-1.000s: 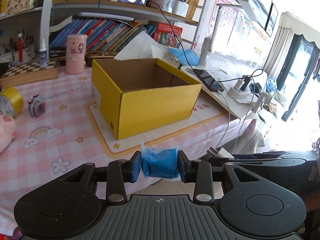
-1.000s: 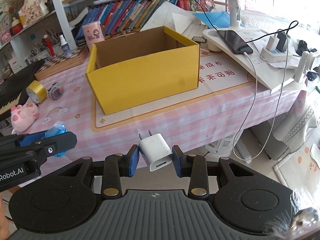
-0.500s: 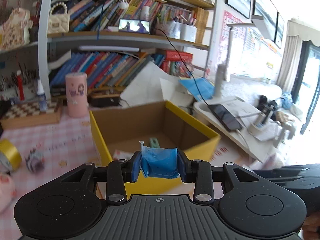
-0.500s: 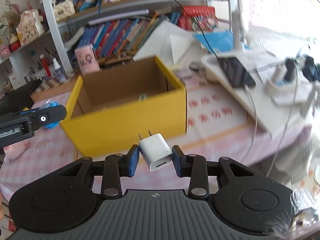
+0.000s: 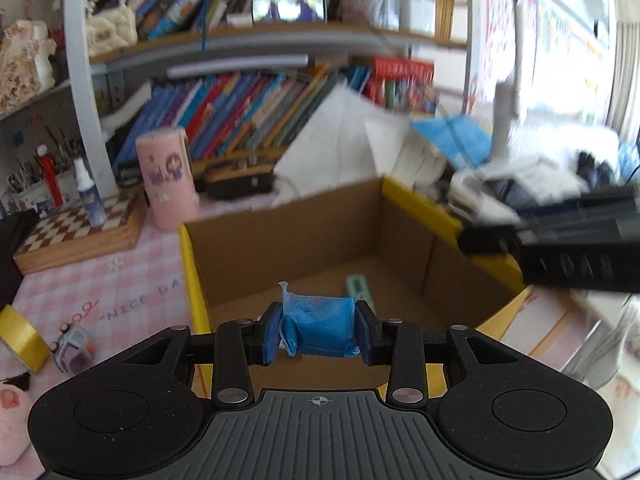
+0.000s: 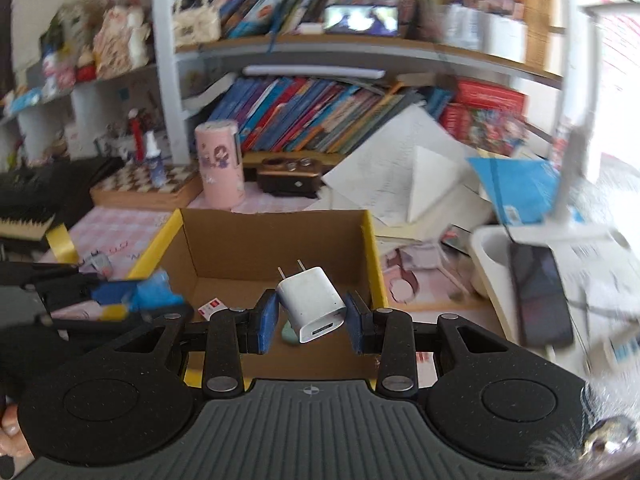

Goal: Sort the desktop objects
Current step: 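Open the left tool over the box while the right tool releases the charger inside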

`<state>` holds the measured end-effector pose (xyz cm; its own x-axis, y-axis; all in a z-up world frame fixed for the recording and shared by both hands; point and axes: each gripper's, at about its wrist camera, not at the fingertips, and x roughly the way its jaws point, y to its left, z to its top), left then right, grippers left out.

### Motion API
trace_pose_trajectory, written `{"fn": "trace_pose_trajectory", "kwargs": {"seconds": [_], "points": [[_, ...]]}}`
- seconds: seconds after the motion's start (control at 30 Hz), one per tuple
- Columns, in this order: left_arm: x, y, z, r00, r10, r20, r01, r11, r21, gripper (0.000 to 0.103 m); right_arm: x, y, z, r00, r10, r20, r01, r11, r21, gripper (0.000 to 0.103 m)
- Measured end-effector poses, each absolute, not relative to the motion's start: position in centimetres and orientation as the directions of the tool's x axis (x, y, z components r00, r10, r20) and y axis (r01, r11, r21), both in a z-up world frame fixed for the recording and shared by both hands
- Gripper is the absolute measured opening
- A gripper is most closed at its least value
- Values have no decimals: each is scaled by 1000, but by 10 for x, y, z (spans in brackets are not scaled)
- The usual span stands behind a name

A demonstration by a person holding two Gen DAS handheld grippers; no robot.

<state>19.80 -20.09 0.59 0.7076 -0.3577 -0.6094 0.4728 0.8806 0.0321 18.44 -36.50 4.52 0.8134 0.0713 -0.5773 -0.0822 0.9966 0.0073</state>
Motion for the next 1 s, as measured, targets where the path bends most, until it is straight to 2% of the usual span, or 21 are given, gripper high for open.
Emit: {"fn": "trace_pose_trajectory", "kwargs": {"seconds": [0.2,0.33,0.53,0.7,0.77,0.83,0.87,0.9,0.93,1.0], "points": [[219,-216,-13,651,-317,-690,465,884,33,36,245,-351,28,730,132,-670,-227,972,-57,33],[225,-219,-16,613,-338,-714,481,877,-2,36,284,-333,14,649,153,-745,-331,939,-95,33],[228,-219,-18,572,-350,-741,476,878,-47,39,315,-319,-11,550,159,-820,-378,923,-75,33],[227,-218,-19,585,-350,-732,465,884,-51,41,316,-316,-18,539,170,-825,-393,917,-68,34],[225,-218,-18,596,-339,-728,461,887,-36,45,315,-316,-18,546,180,-818,-391,918,-60,34],[224,-218,-17,605,-337,-722,463,886,-25,49,314,-317,-14,569,189,-800,-386,921,-57,39],[223,-217,-16,608,-339,-717,464,885,-25,51,314,-317,-12,582,191,-791,-380,923,-57,48],[222,-217,-13,614,-340,-712,463,886,-24,59,312,-318,-9,595,194,-780,-373,926,-53,50],[220,-216,-11,621,-341,-705,461,887,-24,63,311,-320,-5,604,199,-772,-366,930,-47,50],[214,-214,-6,630,-359,-689,468,883,-31,63,307,-325,2,628,209,-750,-341,940,-23,50]]}}
